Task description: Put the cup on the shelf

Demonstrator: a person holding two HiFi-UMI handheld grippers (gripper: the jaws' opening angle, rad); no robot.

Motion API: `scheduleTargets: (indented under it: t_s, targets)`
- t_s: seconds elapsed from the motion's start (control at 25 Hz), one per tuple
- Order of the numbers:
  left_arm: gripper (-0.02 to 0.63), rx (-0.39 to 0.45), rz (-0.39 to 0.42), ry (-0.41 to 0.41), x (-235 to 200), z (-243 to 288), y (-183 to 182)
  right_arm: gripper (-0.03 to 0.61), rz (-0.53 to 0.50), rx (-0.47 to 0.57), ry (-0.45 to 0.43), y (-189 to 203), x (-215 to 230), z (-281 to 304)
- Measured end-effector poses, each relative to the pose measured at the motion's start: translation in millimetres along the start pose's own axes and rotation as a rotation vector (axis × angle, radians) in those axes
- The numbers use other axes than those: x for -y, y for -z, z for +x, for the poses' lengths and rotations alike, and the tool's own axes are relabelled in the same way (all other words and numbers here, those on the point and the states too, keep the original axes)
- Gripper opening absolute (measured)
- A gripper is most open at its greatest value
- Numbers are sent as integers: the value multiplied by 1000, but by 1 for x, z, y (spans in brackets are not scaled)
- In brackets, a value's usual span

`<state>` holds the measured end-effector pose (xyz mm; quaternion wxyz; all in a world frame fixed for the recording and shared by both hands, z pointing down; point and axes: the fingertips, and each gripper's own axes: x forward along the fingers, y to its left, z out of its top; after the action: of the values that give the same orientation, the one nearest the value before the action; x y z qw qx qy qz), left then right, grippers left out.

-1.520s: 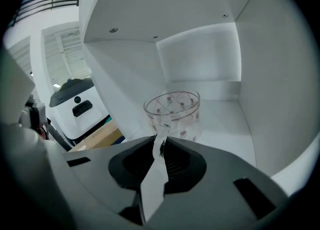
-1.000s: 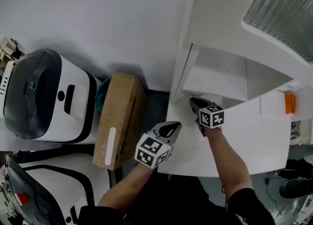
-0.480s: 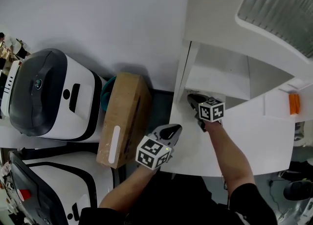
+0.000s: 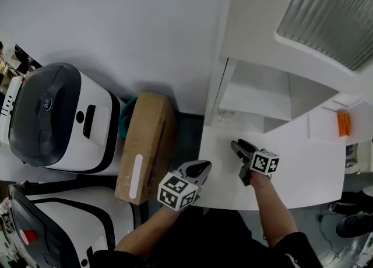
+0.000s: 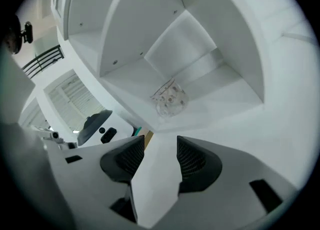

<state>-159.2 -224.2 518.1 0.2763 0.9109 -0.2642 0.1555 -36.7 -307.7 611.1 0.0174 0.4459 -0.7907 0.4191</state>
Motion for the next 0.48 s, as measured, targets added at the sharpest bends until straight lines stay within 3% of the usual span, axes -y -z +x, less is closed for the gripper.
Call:
scheduleTargets:
  t_s: [0.24,0.48]
  targets:
    - [12,1,38,64,12,-18,-4,167,-20,82,50,-3,-23,-62]
    - [12,30,64,111,27,-33,-6,167,-57,95,55,-3,-56,-87]
